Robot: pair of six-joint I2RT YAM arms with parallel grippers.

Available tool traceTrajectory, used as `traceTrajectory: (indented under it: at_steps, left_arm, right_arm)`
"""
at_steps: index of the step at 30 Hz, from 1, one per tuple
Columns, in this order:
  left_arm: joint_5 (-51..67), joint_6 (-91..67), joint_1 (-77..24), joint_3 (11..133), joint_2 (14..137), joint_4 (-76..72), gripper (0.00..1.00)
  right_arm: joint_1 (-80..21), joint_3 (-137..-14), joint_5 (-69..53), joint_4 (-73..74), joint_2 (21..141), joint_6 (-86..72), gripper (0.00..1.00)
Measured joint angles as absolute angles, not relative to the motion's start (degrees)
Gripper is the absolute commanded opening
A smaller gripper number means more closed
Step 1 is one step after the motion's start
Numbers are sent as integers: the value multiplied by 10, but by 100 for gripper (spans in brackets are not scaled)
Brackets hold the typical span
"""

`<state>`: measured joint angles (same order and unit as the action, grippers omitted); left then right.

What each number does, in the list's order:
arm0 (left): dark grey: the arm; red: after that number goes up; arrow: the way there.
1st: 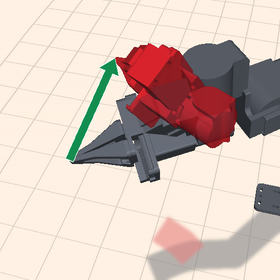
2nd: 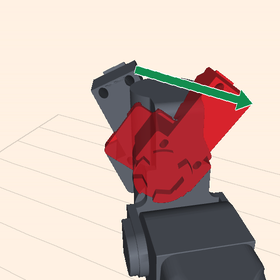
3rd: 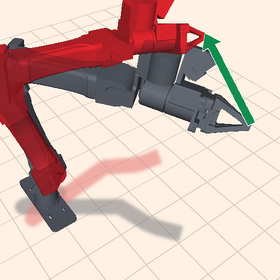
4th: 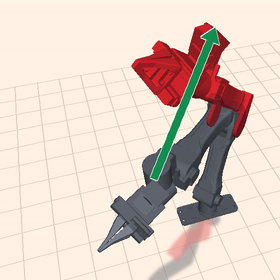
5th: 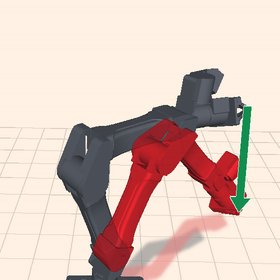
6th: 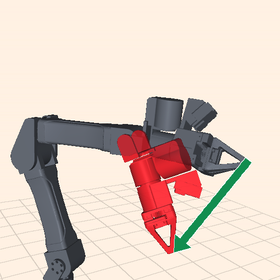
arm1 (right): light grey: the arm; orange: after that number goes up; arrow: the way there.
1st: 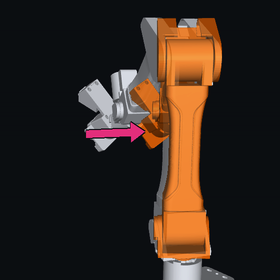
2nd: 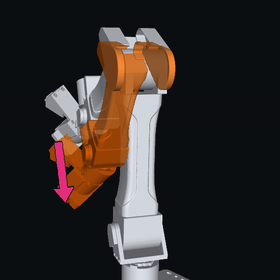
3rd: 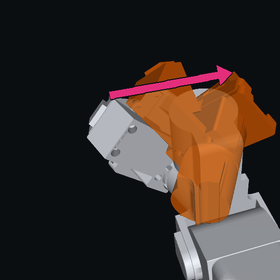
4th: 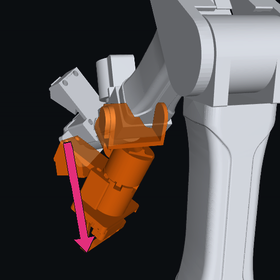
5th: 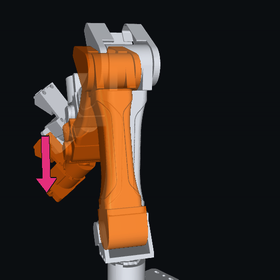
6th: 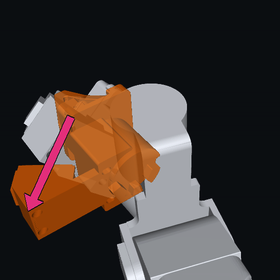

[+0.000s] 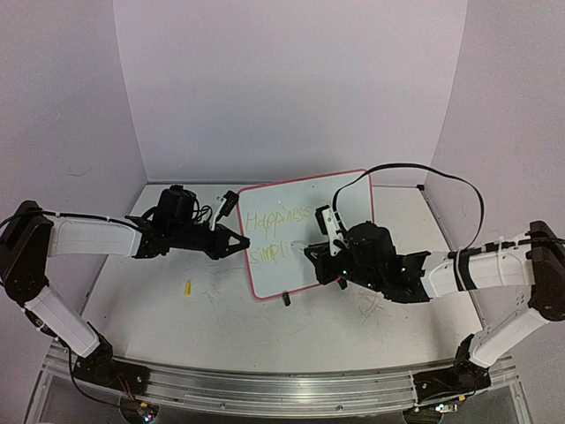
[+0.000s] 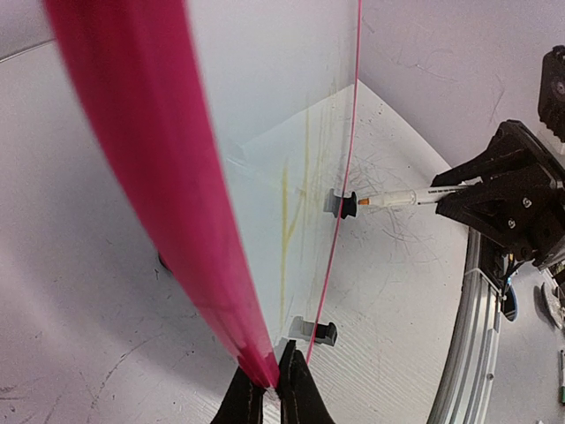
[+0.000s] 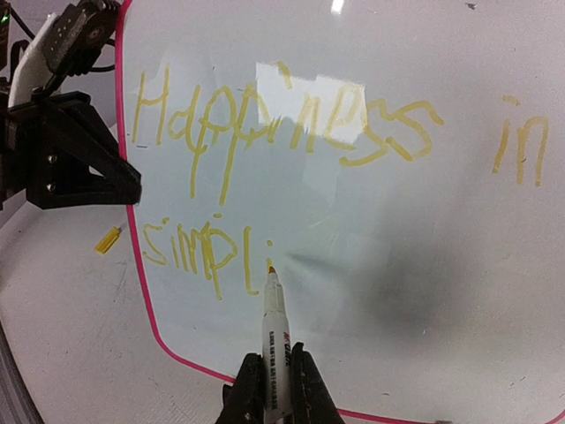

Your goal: Write a sentence on the whiteboard

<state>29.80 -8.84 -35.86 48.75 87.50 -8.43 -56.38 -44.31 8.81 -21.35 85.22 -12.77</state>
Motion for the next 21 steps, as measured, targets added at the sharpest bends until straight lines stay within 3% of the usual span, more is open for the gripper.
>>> traceTrajectory:
  at_steps: [21]
  left_arm:
    - [298, -88, -360, 488, 875, -84, 0]
  right_arm:
    - [-564, -461, 111, -207, 872, -146, 0]
